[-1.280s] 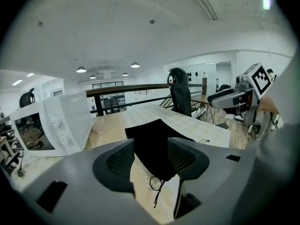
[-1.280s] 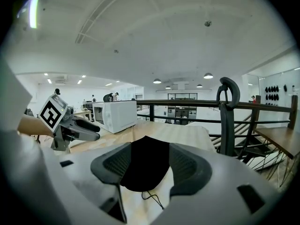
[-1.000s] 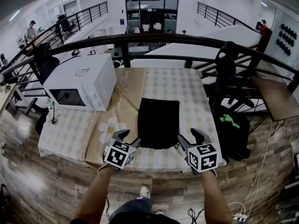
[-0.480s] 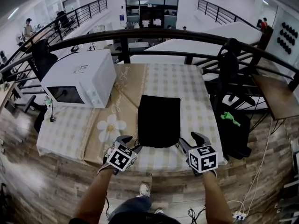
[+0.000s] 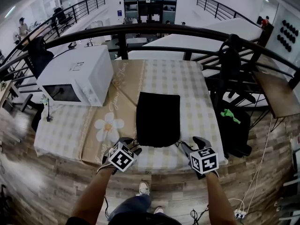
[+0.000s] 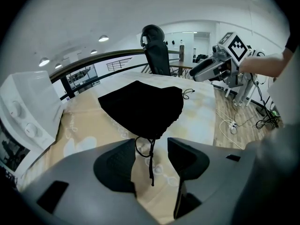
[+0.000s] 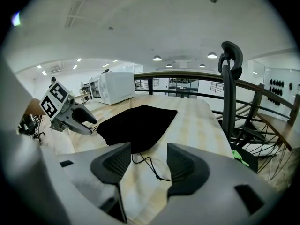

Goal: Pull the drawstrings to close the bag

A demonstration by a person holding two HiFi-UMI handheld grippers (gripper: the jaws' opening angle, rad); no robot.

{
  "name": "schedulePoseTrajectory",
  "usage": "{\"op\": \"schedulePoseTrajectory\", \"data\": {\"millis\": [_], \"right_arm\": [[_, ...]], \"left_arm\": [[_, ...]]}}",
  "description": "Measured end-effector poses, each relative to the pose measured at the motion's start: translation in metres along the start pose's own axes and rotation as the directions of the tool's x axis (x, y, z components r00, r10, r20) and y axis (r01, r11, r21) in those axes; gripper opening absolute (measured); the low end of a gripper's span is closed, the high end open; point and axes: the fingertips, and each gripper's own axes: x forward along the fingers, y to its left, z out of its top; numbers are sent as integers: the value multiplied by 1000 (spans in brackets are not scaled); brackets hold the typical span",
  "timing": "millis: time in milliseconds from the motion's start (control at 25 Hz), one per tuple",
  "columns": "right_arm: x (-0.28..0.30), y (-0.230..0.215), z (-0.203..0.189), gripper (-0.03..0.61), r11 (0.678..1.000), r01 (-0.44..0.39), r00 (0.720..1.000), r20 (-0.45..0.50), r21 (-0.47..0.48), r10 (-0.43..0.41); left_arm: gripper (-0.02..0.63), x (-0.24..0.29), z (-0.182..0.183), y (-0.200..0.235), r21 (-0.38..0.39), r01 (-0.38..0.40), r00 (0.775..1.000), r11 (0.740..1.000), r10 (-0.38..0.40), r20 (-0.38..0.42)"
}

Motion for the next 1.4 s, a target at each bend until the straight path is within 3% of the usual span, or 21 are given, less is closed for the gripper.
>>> {"op": "schedulePoseTrajectory", "data": {"millis": [720,1400], "right_arm": [[37,2,-41,238,996,-74,986,-155,-57,64],[52,7,-46,107,990,-92,979,-190,-103,71]], "left_arm": [[196,20,-8,8,42,72,996,996,-70,-56],[106,23,-12,5,96,76,994,992,-68,-85]]}}
